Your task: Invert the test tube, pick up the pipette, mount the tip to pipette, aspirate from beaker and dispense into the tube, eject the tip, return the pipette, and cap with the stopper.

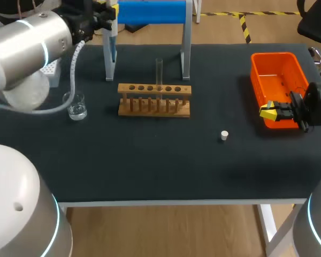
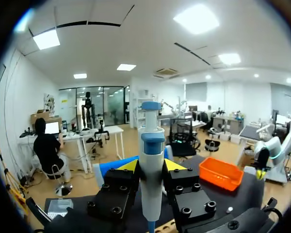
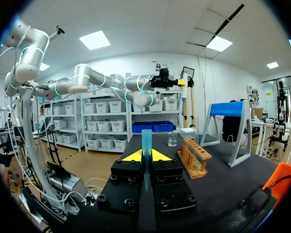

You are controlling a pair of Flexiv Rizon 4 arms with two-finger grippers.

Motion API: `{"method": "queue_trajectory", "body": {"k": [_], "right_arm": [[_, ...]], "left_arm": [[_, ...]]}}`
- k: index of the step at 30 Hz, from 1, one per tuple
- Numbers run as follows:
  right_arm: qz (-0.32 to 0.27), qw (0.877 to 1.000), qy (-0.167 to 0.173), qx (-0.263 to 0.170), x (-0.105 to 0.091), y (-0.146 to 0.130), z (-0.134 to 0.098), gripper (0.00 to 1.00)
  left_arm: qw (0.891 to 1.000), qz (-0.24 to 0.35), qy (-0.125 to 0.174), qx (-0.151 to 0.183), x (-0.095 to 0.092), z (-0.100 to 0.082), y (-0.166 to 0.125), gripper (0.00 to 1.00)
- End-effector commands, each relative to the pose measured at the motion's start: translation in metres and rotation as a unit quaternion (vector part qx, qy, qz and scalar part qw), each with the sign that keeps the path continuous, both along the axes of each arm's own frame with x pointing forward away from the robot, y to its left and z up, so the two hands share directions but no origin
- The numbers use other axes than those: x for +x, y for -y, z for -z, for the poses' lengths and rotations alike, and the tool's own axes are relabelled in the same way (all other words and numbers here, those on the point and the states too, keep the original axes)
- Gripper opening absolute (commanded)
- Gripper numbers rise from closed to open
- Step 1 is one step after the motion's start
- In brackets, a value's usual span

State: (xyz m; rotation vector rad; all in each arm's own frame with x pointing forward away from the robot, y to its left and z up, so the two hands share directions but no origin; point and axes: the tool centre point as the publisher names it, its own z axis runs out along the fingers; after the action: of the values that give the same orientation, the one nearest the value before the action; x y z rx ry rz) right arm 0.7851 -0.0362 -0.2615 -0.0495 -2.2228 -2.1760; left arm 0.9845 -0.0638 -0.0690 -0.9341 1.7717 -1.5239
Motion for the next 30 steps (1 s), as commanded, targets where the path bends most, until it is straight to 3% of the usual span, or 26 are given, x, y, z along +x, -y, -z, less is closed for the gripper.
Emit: {"method": "queue_trajectory", "body": {"k": [1, 7, 12, 25, 30], "right_arm": [[0.000, 1.000, 0.000, -0.001, -0.001, 0.001, 0.000, 0.00], [0.000, 1.000, 0.000, -0.001, -0.001, 0.001, 0.000, 0.00], [0.000, 1.000, 0.000, -0.001, -0.001, 0.001, 0.000, 0.00], [0.000, 1.000, 0.000, -0.001, -0.001, 0.001, 0.000, 0.00], [0.000, 1.000, 0.000, -0.001, -0.001, 0.001, 0.000, 0.00]], "left_arm": [[0.992, 0.126, -0.013, -0.008, -0.034, -0.014, 0.001, 0.00], [0.980, 0.198, -0.010, -0.007, -0.066, -0.021, 0.026, 0.00], [0.966, 0.258, 0.014, -0.033, -0.089, -0.026, 0.049, 0.00], [0.931, 0.361, 0.030, -0.046, -0.123, -0.033, 0.076, 0.00], [0.905, 0.418, 0.043, -0.059, -0.133, -0.039, 0.081, 0.00]]}}
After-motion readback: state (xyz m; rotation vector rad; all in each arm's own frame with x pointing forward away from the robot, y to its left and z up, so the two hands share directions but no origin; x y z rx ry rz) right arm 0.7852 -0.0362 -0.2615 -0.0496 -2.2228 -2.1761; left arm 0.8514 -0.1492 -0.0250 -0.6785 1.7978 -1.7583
